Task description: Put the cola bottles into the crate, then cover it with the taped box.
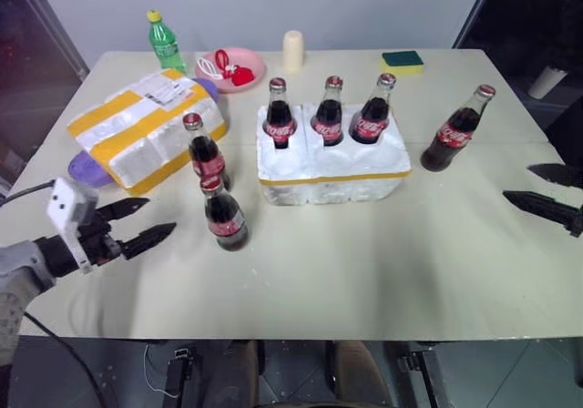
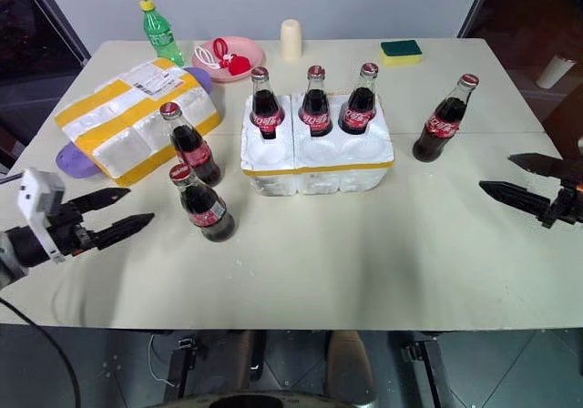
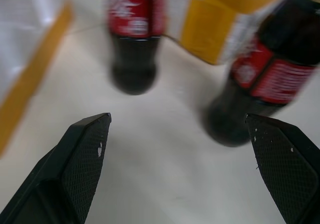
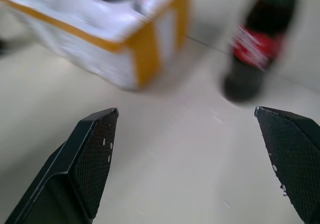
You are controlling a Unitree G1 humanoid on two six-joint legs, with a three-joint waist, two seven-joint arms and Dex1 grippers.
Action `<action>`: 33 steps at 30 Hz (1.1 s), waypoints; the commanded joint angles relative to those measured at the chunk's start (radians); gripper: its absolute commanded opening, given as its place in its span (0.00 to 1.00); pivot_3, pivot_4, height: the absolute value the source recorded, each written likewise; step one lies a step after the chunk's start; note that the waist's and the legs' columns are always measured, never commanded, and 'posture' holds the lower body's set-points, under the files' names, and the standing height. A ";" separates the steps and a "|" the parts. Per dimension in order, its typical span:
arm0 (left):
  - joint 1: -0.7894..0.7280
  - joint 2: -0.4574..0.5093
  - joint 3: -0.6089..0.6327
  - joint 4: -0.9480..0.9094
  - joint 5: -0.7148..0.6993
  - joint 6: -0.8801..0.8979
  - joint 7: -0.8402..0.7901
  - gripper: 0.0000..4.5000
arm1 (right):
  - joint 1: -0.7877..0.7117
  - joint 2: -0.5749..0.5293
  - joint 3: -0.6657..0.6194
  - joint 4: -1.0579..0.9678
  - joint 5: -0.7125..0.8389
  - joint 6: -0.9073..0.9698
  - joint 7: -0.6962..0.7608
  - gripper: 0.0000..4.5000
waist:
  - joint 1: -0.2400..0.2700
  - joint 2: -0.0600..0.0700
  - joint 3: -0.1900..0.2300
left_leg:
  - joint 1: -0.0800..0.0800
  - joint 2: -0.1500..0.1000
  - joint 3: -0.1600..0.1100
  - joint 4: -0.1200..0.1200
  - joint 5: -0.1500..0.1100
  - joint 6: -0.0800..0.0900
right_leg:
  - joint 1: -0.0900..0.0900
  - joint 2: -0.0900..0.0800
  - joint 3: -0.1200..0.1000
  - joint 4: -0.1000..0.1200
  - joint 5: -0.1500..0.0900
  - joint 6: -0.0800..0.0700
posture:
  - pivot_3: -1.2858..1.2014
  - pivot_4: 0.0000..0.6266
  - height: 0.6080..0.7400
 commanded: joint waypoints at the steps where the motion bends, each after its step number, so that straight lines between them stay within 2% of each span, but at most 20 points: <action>1: -0.031 0.043 -0.027 -0.013 -0.016 -0.009 -0.074 0.99 | 0.008 -0.036 -0.037 -0.177 0.105 0.095 0.044 1.00 | 0.002 0.000 0.000 | 0.000 0.000 0.000 0.000 0.000 0.000 | 0.000 0.000 0.000 0.000 0.000 0.000 | 0.52 0.24 0.99; 8: -0.136 0.045 -0.149 -0.021 -0.007 -0.012 -0.133 0.99 | 0.008 -0.068 -0.058 -0.373 0.225 0.216 0.069 1.00 | 0.009 0.000 0.000 | 0.000 0.000 0.000 0.001 0.000 0.000 | 0.000 0.000 0.000 0.000 0.000 0.000 | 0.52 0.24 0.99; 14: -0.255 -0.047 -0.286 0.017 0.033 -0.028 -0.103 0.99 | -0.051 -0.060 -0.048 -0.417 0.302 0.280 0.017 1.00 | 0.008 0.000 0.000 | -0.001 0.000 0.000 0.001 0.000 0.000 | 0.000 0.000 0.000 0.000 0.000 0.000 | 0.52 0.24 0.99; 26: -0.344 -0.115 -0.372 0.120 0.114 -0.101 -0.105 0.99 | -0.098 -0.036 -0.023 -0.446 0.356 0.300 -0.062 1.00 | 0.007 -0.001 0.000 | -0.001 0.000 0.000 0.002 0.000 0.000 | 0.001 0.000 0.000 0.000 0.000 0.001 | 0.52 0.24 0.99; 29: -0.351 -0.112 -0.360 0.112 0.095 -0.087 -0.113 0.80 | -0.109 -0.025 -0.019 -0.453 0.373 0.306 -0.088 1.00 | 0.006 -0.001 0.000 | -0.001 0.000 0.000 0.002 0.000 0.000 | 0.001 0.000 0.000 0.000 0.000 0.001 | 0.52 0.24 0.99; 31: -0.353 -0.100 -0.358 0.099 0.086 -0.066 -0.115 0.62 | -0.113 -0.018 -0.015 -0.455 0.383 0.310 -0.103 1.00 | 0.006 -0.001 0.000 | -0.001 0.000 0.000 0.002 0.000 0.000 | 0.001 0.000 0.000 0.001 0.000 0.001 | 0.52 0.24 0.99; 33: -0.355 -0.084 -0.350 0.075 0.051 -0.027 -0.133 0.62 | -0.114 -0.012 -0.012 -0.459 0.388 0.312 -0.118 1.00 | 0.005 -0.001 0.000 | -0.001 0.000 0.000 0.002 0.000 0.000 | 0.001 0.000 0.000 0.001 0.000 0.001 | 0.52 0.24 0.99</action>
